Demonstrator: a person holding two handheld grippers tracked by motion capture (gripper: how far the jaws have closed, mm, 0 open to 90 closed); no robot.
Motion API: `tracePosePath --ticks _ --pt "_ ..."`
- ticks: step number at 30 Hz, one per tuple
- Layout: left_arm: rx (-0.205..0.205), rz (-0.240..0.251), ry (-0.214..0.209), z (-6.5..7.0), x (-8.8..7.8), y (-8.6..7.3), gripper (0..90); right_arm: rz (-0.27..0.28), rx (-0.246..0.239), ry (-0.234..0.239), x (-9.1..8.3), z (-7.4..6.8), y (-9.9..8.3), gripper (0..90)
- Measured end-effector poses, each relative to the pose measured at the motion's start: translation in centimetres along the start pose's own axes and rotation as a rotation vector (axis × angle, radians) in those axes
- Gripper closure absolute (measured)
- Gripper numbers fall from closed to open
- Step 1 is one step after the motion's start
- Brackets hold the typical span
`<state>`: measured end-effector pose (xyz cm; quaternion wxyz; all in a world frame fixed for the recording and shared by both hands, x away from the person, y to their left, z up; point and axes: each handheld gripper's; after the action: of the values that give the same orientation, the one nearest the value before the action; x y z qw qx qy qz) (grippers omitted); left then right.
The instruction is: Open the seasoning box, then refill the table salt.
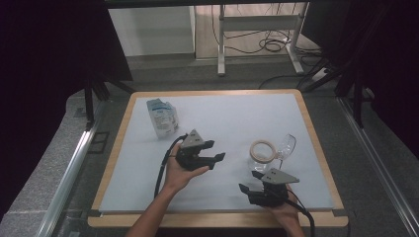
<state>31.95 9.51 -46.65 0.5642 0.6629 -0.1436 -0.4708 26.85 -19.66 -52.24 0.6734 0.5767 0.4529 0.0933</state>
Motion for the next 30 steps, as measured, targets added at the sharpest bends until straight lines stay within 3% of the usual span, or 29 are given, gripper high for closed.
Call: tracePosePath --ticks 1,2,6,10,11,17,22,30 --pt "0.0 0.0 0.0 0.0 0.0 0.0 35.8 0.001 -0.007 0.002 0.3 -0.2 0.1 30.7" --pt "-0.01 -0.011 0.025 -0.6 -0.7 -1.4 35.0 -0.004 -0.014 0.0 0.6 -0.5 0.3 29.5" --pt "-0.029 -0.031 0.07 -1.7 -2.1 -3.5 32.4 -0.006 -0.035 -0.014 2.2 -1.0 1.0 27.4" --pt "-0.031 -0.051 0.106 -2.6 -3.1 -4.2 30.8 -0.023 -0.041 0.003 3.6 -1.0 1.5 27.4" --pt "-0.055 -0.036 0.111 -3.2 -3.8 -4.7 30.8 -0.028 -0.027 0.01 4.5 -1.0 1.9 27.4" --pt "-0.076 -0.035 0.17 -4.3 -5.1 -5.7 30.8 -0.017 -0.033 0.026 6.5 -1.4 3.6 27.4" --pt "-0.103 -0.035 0.207 -5.1 -6.1 -6.7 31.5 -0.016 -0.028 0.027 6.7 -1.6 3.6 27.4" --pt "-0.121 -0.027 0.27 -6.1 -6.6 -6.8 32.6 -0.027 -0.016 0.005 6.1 -1.2 3.0 27.4"
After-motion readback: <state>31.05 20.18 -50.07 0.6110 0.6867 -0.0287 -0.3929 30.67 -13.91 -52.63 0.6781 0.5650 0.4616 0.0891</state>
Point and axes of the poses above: each handheld gripper's, and its own axes: x roughly forward along the jaws, y roughly out of its top, z roughly to its right, and after that the axes turned 3 degrees about x, right-handed
